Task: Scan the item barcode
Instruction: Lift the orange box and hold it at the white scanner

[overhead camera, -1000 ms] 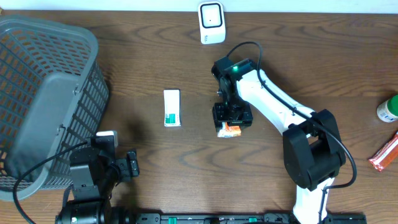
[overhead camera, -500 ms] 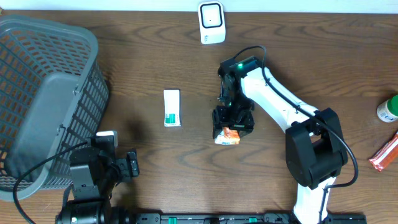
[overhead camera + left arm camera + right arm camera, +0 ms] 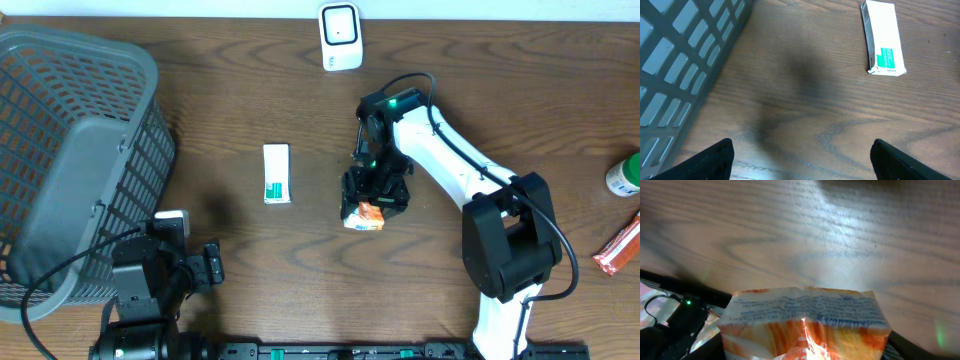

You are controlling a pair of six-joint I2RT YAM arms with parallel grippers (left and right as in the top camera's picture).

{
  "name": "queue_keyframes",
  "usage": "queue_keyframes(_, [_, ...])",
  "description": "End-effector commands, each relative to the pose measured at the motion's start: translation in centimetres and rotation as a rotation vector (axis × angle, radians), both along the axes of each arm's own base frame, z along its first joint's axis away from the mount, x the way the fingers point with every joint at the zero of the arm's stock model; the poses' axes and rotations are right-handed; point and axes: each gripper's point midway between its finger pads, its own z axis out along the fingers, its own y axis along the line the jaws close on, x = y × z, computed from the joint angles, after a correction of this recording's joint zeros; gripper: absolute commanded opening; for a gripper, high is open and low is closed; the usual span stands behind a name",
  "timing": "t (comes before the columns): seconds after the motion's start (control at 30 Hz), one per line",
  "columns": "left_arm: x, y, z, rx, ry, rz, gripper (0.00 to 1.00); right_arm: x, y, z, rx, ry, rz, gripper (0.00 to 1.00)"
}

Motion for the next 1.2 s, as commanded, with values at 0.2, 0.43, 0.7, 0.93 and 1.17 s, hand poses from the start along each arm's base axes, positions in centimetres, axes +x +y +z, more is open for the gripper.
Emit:
queue_keyframes(0.2, [0.0,-0.2,0.1,0.003,-0.005,-0.019,0.88,6.3,0.5,-0.9,0.049,-0.241,-0.043,0.64])
queue_keyframes(0.43, [0.0,-0.2,0.1,0.003,-0.004,-0.019,0.88,13.9,-0.3,0.6,0.139,-0.478,-0.141,0.64])
queue_keyframes(0.7, [0.0,-0.2,0.1,0.003,-0.005,-0.019,0.88,21.5,-0.2,4.0,0.156,-0.795,-0.185,0.67])
queue_keyframes(0.93, [0.0,-0.2,0.1,0.003,-0.004,-0.019,0.88,28.3,0.6,8.3,0.135,-1.049,-0.222,0.67])
queue_keyframes(1.17, [0.0,-0.2,0.1,0.003,-0.004,-0.019,0.88,34.7,1.7,7.7,0.05,-1.203,-0.231,0.62])
